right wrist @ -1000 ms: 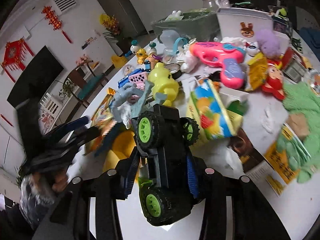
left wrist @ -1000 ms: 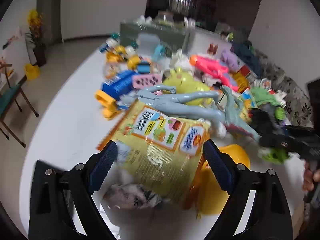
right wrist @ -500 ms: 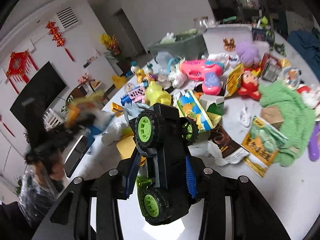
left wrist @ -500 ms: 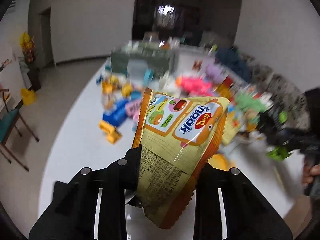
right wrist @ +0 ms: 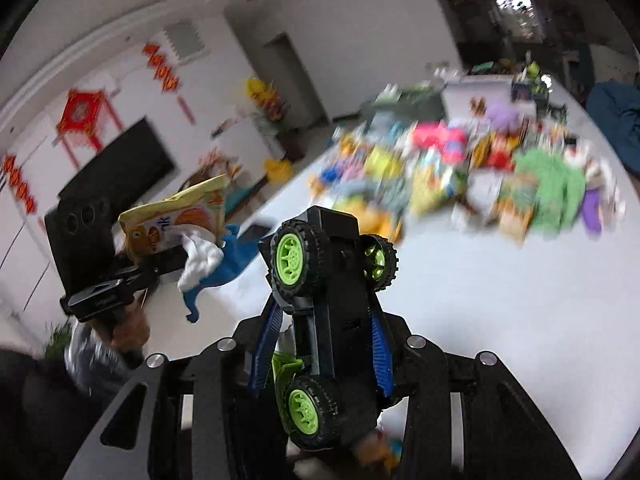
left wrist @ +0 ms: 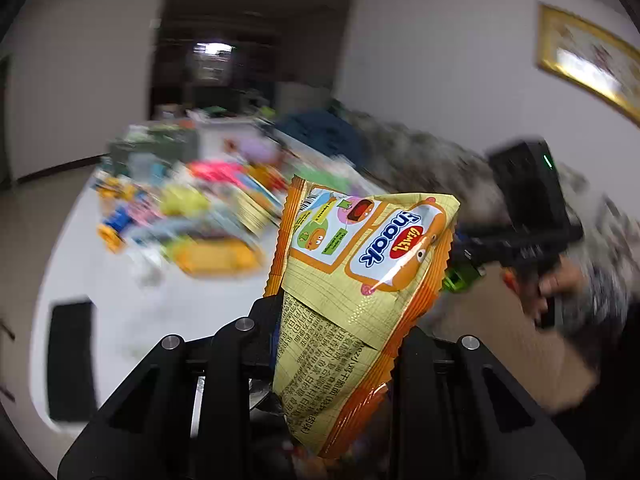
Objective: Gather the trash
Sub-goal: 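Lower both tools into the cardboard box and release the car and snack bag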
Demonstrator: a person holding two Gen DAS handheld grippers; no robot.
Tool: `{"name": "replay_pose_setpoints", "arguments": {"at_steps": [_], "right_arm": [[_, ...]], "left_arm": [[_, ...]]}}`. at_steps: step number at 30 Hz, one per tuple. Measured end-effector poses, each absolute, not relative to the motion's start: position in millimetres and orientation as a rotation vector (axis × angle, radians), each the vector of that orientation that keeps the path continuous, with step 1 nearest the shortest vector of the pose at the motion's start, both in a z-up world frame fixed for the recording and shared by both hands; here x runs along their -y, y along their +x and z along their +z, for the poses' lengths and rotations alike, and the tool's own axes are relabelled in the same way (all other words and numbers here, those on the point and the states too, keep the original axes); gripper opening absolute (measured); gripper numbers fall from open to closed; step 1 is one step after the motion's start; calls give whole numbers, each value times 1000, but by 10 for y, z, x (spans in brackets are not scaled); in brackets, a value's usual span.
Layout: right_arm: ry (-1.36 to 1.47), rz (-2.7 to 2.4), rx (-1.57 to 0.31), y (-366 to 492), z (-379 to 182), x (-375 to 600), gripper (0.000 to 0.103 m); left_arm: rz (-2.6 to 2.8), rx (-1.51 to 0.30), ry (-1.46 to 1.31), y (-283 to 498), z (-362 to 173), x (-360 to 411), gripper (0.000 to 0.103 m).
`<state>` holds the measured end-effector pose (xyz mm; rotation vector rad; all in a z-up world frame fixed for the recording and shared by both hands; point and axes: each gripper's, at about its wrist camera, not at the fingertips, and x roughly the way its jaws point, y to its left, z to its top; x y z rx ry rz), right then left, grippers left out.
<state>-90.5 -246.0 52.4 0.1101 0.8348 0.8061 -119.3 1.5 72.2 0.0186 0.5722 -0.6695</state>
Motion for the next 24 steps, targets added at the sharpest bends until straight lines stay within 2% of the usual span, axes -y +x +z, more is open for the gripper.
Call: {"name": "replay_pose_setpoints", "arguments": {"at_steps": [5,9,11,12,13,14,15,17,19,22,24], "right_arm": [[26,833,-994,-1517,-90,2369,41],[-4,789,-1154,-1578,-800,2278,41],[-21,765,-1231,-1477,-1212,2212,41],[-39,750,-1277,-1406,-1441,2164,43],[-60,734,-1308,-1363,-1596,2131,55],[-95,704,-1343,-1300,-1795,2093,63],[-121,680,-1364,-1245,-1950,2075,66],[-116,664,-1393,-1202,-2045,2106,66],[-95,672,-1379,-1219,-1914,2175,66],[-96,697,-1302,-1310,-1500,2271,66],[-72,747,-1197,-1307,-1021,2307,66]], "left_arm": [[-762,-757,160,-1836,4,254,26],[-778,-915,187,-1789,-602,294,26],[-765,-1009,190,-1673,-940,325,31],[-743,-1092,207,-1557,-1230,351,50],[-734,-1138,221,-1498,-1396,368,76],[-707,-1179,238,-1433,-1587,377,84],[-682,-1223,252,-1365,-1790,382,85],[-645,-1303,251,-1242,-2064,361,85],[-643,-1318,225,-1210,-2085,311,85],[-660,-1255,190,-1303,-1830,225,85],[-674,-1206,144,-1314,-1579,151,85]]}}
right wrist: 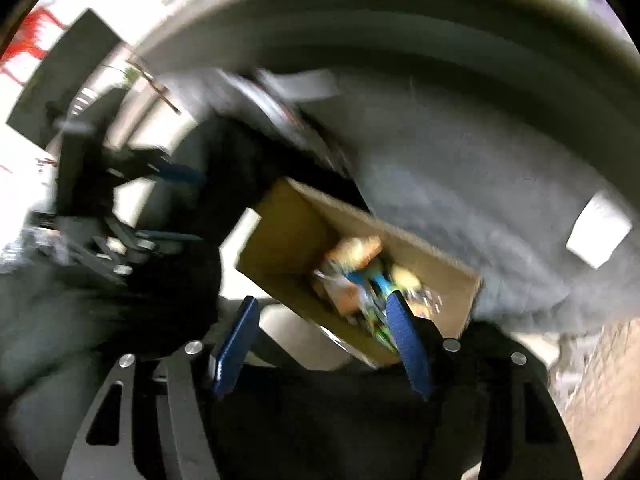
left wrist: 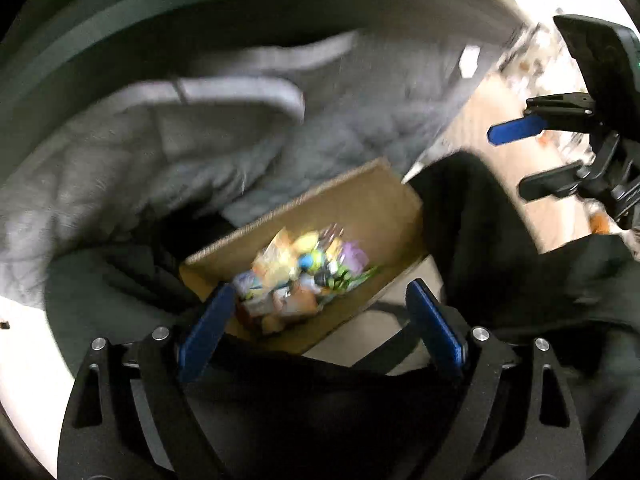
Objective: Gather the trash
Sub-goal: 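Lower both tools into the cardboard box and release the car and snack bag, then grasp the yellow toy basin with the right tool while the left tool grasps the white crumpled bag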
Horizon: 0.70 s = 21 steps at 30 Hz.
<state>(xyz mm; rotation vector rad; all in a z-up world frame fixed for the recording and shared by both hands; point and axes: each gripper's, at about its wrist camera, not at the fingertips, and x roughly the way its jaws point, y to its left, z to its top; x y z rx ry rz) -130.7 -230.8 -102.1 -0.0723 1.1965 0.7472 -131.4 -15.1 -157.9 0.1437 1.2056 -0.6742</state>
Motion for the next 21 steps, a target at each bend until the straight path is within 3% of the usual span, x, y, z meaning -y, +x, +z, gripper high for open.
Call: {"name": "replay_pose_setpoints", "arguments": {"at_steps": [5,8,13,19,21], "right_arm": [[-106,825,-897,-882,31,2071,74],[-208,805,-784,-329,280,1674,74],[-405,767,-770,535,231,876,71],[-674,729,-844,1059,-240,262,70],[-569,761,-908,1271,-289,316,78]], "left_arm": [[-716,-1015,49,-1353,-867,-9,86],[-695,-895,30,-1323,-493,-73,88],[-634,-770,-36,-1200,-211,-196,90],[-598,-781,-176,-995,-248,-468,90],[-593,-808,-211,-932,-286,-545,90]]}}
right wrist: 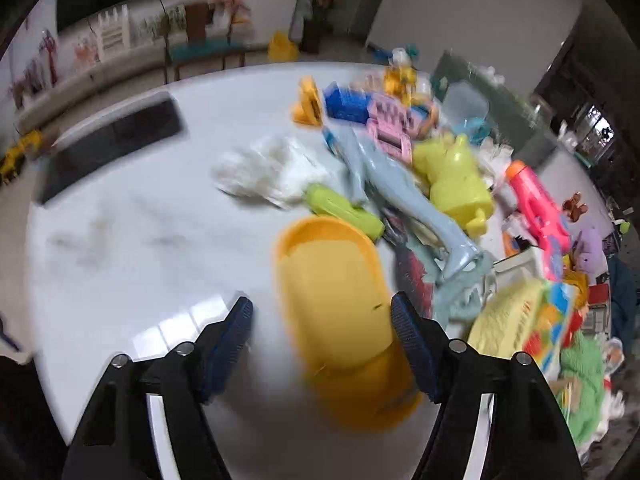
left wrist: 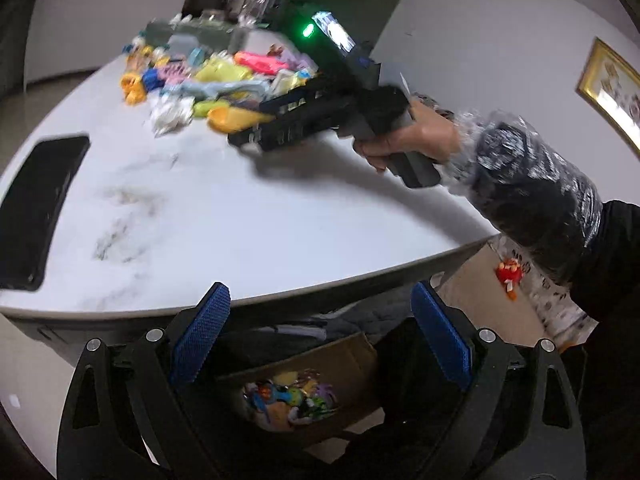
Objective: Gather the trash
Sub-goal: 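Grasp the yellow toy basin with the right tool while the left tool grasps the white crumpled bag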
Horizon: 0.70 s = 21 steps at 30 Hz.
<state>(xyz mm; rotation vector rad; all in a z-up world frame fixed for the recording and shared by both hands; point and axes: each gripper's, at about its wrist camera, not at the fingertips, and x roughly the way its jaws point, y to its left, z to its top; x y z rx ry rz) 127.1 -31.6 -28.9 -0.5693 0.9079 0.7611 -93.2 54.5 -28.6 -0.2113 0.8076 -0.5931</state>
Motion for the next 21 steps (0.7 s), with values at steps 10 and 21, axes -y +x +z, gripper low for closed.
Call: {"name": "replay_pose_setpoints", "arguments": {"at_steps": [10,21], "right_arm": [[-367,752,-1058,1212,-175,943,61],[-175,729,-927,532,250,2000,61]], "left_arm": [[-517,-766,-151,-720,-119,-505,90],[-217,-880,-158,868,-102,-530,89]]}}
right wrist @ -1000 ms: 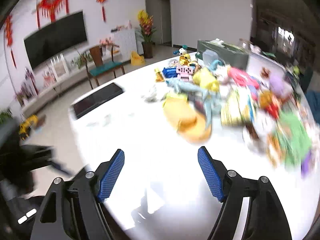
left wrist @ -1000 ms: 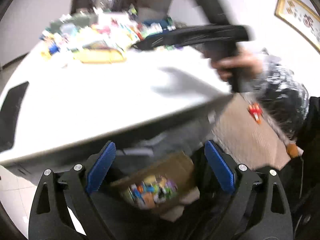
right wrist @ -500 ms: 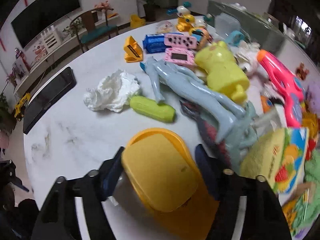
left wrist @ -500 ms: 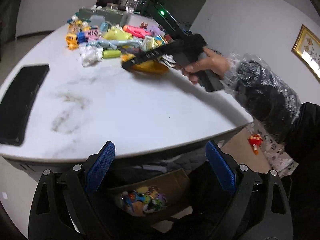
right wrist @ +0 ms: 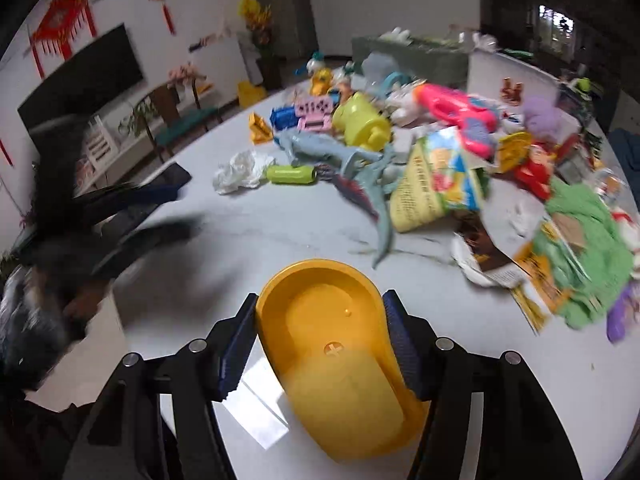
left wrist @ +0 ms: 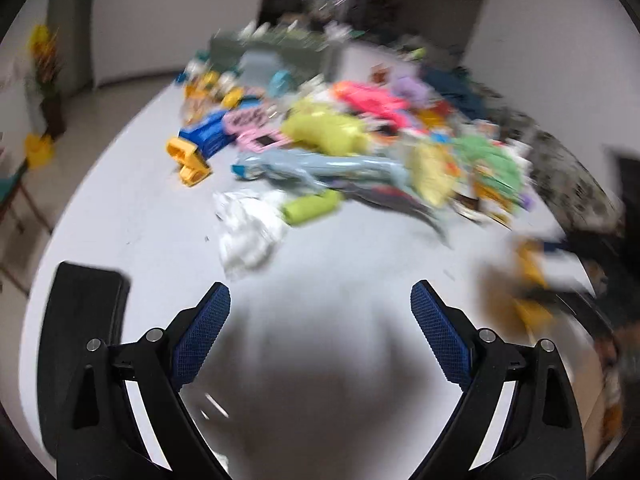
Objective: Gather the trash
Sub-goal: 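Grasp the yellow toy basin with the right tool while the left tool grasps the white crumpled bag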
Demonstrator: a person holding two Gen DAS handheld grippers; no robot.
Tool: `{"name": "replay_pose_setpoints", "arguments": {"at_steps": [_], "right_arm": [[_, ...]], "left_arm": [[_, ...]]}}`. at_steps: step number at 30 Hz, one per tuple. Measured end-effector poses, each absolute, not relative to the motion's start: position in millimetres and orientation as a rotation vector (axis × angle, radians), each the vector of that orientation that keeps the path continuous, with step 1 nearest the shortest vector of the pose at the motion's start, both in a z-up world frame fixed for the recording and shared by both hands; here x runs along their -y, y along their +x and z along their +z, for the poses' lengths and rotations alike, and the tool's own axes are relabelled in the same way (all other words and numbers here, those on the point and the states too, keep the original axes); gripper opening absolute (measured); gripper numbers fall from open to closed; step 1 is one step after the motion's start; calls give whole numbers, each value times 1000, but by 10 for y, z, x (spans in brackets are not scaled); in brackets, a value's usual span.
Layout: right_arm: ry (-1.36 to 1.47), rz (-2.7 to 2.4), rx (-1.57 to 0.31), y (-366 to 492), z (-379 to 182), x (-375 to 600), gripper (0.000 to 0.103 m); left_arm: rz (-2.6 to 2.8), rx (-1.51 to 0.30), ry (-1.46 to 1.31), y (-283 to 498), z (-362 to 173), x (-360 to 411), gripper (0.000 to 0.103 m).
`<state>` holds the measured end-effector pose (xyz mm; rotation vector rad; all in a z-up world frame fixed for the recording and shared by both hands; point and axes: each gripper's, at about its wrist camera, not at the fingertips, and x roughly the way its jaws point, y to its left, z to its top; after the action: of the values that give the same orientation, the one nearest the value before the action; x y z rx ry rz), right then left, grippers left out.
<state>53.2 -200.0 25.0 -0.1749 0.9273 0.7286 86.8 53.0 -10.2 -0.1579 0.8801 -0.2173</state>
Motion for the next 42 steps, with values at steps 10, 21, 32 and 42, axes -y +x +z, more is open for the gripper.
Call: {"name": "replay_pose_setpoints", "arguments": {"at_steps": [10,21,32,42], "right_arm": [[-112,703,-878,670,290,2041,61],[3,764,-768,761,829,1890,61],[-3,746,-768,369,869,2013,61],[39,748,-741,138,868,2167,61]], "left_arm": [[-228,-896,-214,1149,-70,-573,0],[-211,-748,-129,829,278,-607,0],[-39,-898,-55,1484,-287,-621,74],[-210,-656,-115,410,454,-631,7]]}}
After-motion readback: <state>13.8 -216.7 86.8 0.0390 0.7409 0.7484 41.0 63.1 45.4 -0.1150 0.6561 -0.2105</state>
